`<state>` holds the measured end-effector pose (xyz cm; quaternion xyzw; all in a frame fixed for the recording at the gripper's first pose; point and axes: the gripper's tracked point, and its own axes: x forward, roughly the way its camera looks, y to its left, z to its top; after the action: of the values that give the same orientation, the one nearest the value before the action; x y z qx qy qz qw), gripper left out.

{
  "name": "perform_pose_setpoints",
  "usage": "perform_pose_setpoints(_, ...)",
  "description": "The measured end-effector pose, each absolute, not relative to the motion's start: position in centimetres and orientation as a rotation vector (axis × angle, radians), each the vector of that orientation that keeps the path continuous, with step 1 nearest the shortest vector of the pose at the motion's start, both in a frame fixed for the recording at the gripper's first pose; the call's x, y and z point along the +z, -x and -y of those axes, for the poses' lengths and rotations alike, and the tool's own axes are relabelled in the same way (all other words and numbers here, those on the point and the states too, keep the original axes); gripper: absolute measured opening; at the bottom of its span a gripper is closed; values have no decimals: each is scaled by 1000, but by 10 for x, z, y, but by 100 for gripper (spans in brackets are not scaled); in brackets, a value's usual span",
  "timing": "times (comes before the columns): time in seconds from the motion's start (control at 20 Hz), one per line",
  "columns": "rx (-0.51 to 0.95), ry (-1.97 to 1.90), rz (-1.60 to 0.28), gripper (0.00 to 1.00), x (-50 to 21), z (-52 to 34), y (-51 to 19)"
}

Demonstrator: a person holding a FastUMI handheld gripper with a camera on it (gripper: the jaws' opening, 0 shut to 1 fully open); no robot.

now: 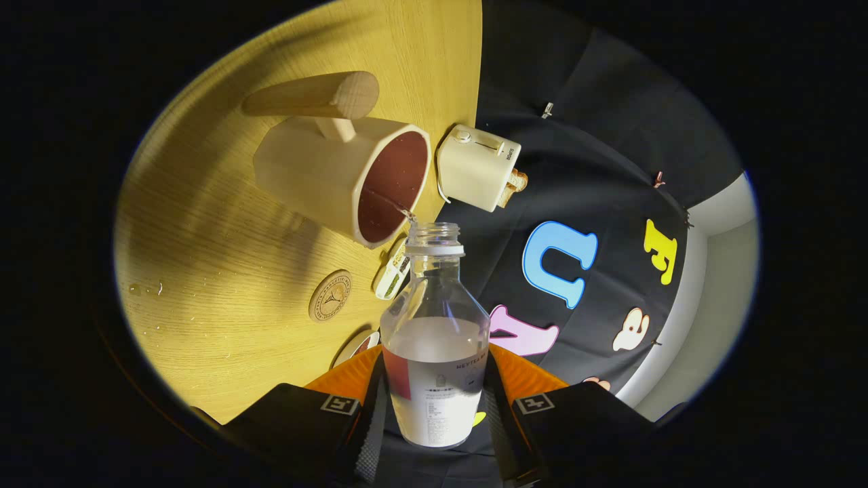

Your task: Take the bottle from table, then pour the juice into the cup, finally place the bottle on the coaster

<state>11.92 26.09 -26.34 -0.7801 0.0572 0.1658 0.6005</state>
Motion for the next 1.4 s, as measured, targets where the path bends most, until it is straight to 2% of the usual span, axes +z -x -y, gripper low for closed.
perform_pose_setpoints(1.05,453,2012,72,68,-247,-281,-133)
perform_pose_setpoints(1.4,477,2112,219,68,-238,-296,-134)
